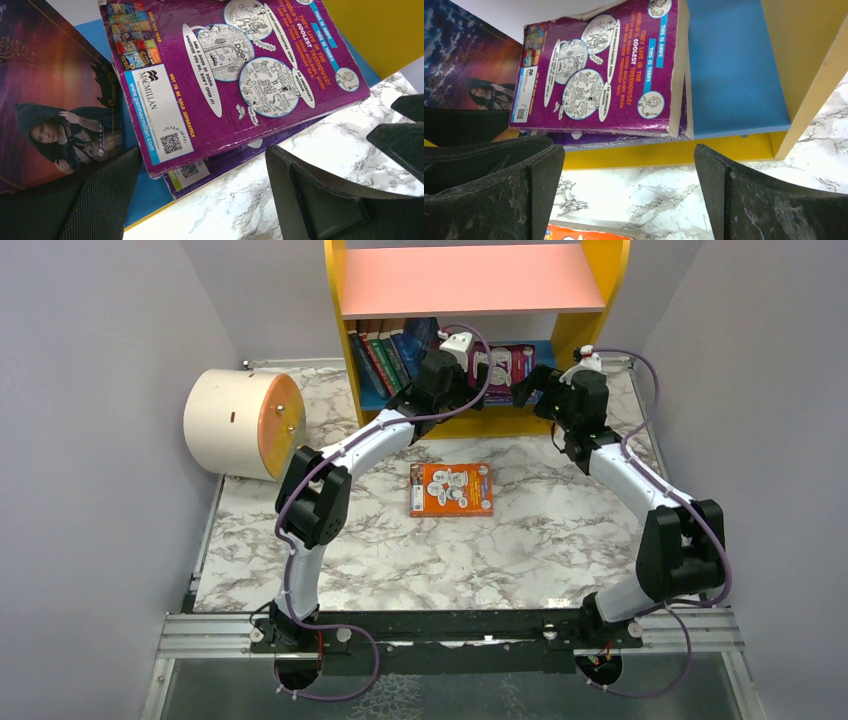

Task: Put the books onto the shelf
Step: Adjust the book on the shelf.

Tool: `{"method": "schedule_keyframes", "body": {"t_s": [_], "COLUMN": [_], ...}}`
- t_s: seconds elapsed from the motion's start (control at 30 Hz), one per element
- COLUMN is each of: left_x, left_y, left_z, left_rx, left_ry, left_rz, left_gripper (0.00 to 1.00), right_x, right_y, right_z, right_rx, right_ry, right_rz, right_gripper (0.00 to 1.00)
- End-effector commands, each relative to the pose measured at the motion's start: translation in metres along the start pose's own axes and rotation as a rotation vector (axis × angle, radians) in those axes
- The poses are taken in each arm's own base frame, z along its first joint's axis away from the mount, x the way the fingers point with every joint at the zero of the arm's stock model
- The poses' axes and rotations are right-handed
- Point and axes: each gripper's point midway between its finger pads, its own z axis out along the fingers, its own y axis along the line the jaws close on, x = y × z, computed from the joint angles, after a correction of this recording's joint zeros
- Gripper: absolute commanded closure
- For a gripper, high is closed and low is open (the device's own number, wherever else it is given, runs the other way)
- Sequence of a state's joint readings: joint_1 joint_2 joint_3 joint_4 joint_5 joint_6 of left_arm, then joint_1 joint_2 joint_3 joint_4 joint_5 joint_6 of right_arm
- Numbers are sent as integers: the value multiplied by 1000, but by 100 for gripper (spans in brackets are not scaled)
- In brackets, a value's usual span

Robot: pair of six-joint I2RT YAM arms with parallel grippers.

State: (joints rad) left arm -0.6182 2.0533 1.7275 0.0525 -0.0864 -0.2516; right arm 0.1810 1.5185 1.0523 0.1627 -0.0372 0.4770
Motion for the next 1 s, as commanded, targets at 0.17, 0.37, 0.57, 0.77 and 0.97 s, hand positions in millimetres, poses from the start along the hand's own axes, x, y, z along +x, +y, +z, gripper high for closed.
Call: {"method": "schedule_keyframes", "body": {"t_s": [0.17, 0.37, 0.57, 0.77, 0.97], "left_x": [-14, -14, -14, -14, -14], "left_y": [-8, -9, -9, -10, -12], "left_z": [6, 4, 3, 1, -1], "left_rx": [43, 47, 51, 54, 63], "left_ry": [-36, -35, -35, -40, -36], "left_rz": [-11, -15, -19, -26, -33], "left_gripper": [13, 13, 13, 13, 13], "right_x": [-22, -18, -15, -16, -17], "right_y": [12, 14, 20, 25, 27], "right_z": [13, 21, 27, 30, 31], "right_rx": [-45, -63, -99, -130, -139], "right_ry": [-45, -34, -22, -22, -22], "right_rz": [-19, -18, -19, -21, -23], "right_gripper": [0, 0, 0, 0, 0]}}
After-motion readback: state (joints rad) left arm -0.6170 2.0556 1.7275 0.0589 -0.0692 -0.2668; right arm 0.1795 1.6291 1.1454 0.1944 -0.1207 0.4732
